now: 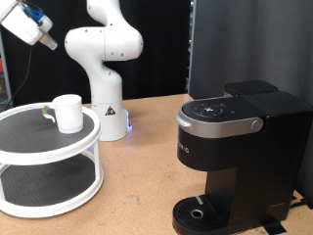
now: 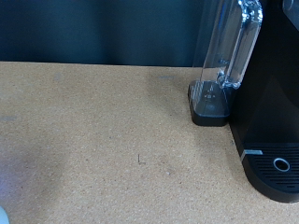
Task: Make a cup of coffee with the keurig machine
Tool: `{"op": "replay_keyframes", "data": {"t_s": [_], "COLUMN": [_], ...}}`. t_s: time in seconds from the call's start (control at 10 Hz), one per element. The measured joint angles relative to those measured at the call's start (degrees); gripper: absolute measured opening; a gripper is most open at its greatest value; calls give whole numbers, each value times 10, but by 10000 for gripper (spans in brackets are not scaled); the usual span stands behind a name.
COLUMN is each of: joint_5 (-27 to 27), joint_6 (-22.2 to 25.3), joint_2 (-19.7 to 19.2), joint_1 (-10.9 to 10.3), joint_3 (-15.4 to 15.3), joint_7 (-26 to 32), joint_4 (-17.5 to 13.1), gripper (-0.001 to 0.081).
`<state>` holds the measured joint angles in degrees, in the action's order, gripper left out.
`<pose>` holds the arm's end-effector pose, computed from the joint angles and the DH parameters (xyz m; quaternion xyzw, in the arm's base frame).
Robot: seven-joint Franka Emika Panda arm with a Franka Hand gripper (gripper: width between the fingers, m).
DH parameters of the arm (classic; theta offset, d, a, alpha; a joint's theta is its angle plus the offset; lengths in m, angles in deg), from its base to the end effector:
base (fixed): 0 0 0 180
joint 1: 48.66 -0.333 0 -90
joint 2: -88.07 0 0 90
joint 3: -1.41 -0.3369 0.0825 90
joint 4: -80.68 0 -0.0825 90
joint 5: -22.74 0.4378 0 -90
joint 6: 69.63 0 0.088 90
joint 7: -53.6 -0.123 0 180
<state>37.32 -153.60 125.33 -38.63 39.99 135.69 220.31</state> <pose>0.2616 -0.2608 0.4598 -0.8621 -0.3397 -0.1754 0.3326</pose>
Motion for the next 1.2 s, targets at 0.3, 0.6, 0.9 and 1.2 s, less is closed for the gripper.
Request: {"op": "replay_keyframes", "data": {"t_s": [0.3, 0.6, 0.9, 1.2], "joint_5": [-10, -12, -12, -12], "joint_6": [-9, -27, -34, -32], "joint_2": [0, -2, -8, -9], "joint_1": [9, 15, 15, 15], "joint_3": [15, 17, 17, 17], "joint_7": [-5, -16, -16, -13], "joint_4": [-8, -8, -9, -7], "gripper": [1, 1, 1, 1]}}
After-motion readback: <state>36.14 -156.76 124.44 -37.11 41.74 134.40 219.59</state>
